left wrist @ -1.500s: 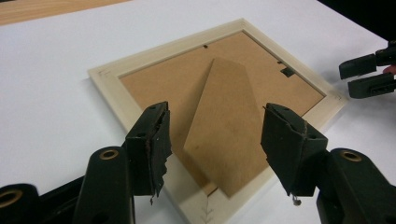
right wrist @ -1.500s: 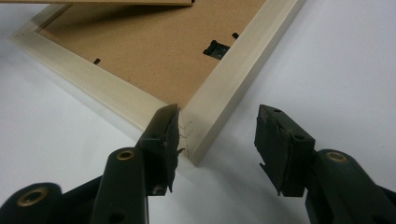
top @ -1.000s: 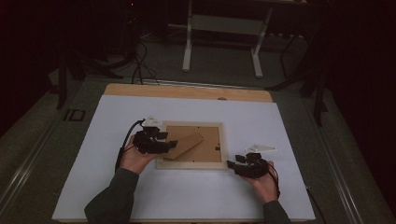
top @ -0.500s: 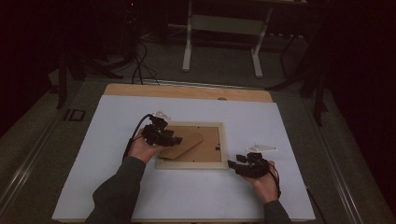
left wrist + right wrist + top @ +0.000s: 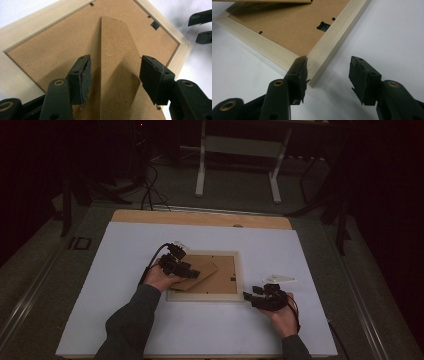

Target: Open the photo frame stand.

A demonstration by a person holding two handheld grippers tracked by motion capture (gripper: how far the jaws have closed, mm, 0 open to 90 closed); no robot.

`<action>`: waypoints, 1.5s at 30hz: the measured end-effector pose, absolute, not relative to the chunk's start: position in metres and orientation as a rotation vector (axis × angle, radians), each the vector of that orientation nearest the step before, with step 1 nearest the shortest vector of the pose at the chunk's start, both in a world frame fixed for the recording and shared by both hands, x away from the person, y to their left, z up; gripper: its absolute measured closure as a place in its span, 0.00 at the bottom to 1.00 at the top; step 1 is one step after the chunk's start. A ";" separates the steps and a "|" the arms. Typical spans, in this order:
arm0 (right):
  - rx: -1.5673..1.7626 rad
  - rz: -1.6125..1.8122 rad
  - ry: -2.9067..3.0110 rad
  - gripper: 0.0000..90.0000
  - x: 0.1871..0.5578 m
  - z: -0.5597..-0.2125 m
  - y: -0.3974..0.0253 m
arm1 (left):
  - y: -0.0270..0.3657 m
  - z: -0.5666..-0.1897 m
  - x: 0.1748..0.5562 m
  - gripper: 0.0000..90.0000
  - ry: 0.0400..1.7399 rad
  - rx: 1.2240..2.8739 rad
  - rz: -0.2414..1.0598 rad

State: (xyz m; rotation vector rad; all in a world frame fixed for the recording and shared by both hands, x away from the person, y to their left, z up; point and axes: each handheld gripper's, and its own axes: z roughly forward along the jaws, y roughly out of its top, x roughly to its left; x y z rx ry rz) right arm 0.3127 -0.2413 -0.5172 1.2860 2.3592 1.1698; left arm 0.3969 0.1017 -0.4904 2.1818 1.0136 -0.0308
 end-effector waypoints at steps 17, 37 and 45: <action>1.284 1.157 2.375 0.53 0.313 -0.520 -0.239 | 0.089 -0.493 0.401 0.46 0.966 2.242 -0.072; 1.285 1.156 2.375 0.53 0.313 -0.520 -0.240 | 0.082 -0.498 0.401 0.43 0.953 2.309 -0.077; 1.286 1.156 2.372 0.53 0.313 -0.520 -0.240 | 0.080 -0.496 0.397 0.44 0.926 2.334 -0.019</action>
